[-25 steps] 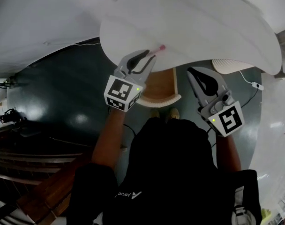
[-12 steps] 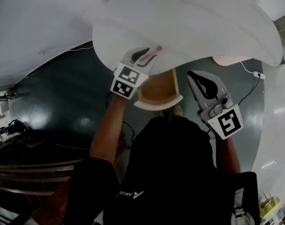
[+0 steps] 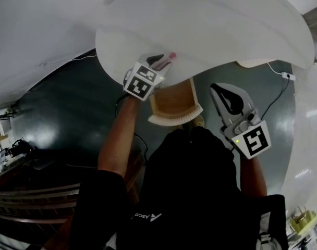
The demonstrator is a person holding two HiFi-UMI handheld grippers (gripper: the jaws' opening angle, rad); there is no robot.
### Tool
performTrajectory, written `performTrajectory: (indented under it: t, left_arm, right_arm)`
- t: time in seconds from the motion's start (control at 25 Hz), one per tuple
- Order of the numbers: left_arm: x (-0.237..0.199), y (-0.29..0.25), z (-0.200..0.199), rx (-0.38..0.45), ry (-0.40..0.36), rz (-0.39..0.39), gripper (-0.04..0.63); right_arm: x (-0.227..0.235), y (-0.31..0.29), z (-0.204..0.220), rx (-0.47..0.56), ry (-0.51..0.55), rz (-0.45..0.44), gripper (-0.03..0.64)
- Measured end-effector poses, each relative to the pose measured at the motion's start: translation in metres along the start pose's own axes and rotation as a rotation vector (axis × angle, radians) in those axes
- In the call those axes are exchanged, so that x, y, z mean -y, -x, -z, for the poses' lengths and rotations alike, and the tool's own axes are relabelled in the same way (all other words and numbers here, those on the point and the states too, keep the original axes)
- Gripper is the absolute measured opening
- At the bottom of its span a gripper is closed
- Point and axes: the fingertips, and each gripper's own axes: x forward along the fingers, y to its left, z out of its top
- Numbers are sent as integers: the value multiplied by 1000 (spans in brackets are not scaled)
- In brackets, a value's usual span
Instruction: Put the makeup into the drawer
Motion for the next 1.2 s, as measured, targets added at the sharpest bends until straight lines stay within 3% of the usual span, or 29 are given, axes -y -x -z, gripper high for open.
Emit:
performTrajectory:
  t: [0.6, 0.88, 1.2]
  left_arm:
    - [-5, -21, 20, -79, 38, 71, 107]
    - [-5, -24, 20, -74, 59, 53, 55]
    - [-6, -20, 23, -27, 97, 9, 54]
  right_arm:
    - [14, 6, 17, -32, -31, 52, 3]
    - [16, 9, 22, -34, -38, 66, 3]
    - [11, 12, 15, -24, -30, 74, 3]
